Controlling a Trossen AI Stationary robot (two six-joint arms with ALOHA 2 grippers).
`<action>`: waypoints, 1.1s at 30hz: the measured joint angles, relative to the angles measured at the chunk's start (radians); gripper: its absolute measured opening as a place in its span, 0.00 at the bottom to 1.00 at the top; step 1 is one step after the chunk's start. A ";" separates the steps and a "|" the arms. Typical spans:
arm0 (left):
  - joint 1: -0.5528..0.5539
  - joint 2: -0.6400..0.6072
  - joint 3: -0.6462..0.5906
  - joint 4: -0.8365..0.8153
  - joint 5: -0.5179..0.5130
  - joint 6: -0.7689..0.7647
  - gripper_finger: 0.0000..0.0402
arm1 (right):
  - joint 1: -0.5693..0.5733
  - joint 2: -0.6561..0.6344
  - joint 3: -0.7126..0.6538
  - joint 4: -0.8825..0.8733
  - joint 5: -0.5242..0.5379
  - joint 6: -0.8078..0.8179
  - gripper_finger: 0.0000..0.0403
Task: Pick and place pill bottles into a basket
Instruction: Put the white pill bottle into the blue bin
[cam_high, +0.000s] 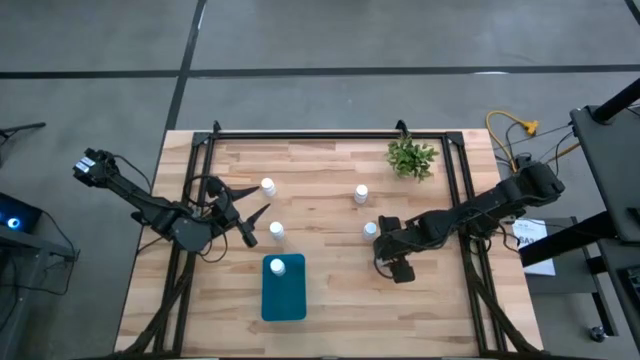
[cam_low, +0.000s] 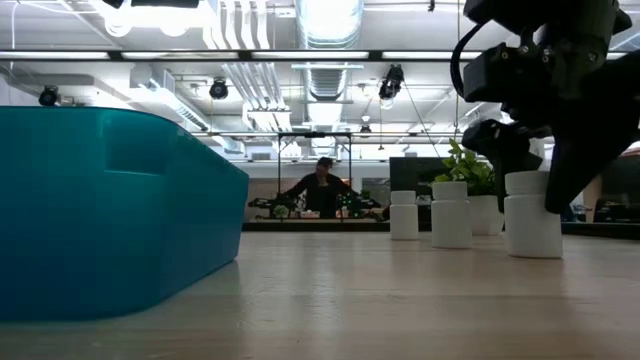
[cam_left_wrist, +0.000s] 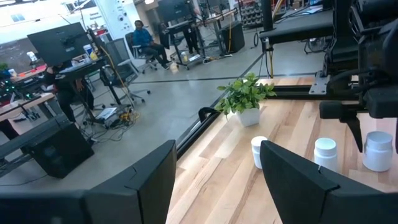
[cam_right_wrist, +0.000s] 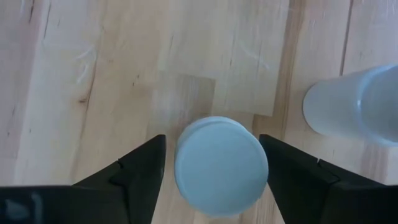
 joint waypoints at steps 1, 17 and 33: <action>0.000 0.000 0.000 0.000 0.000 0.000 0.53 | 0.000 -0.002 0.000 -0.001 0.000 0.000 0.60; 0.000 0.000 0.000 0.000 0.000 0.000 0.53 | 0.000 -0.007 0.019 -0.006 -0.022 0.000 0.37; 0.000 0.000 0.000 0.000 0.000 0.000 0.53 | 0.000 -0.015 0.166 -0.050 -0.037 -0.058 0.37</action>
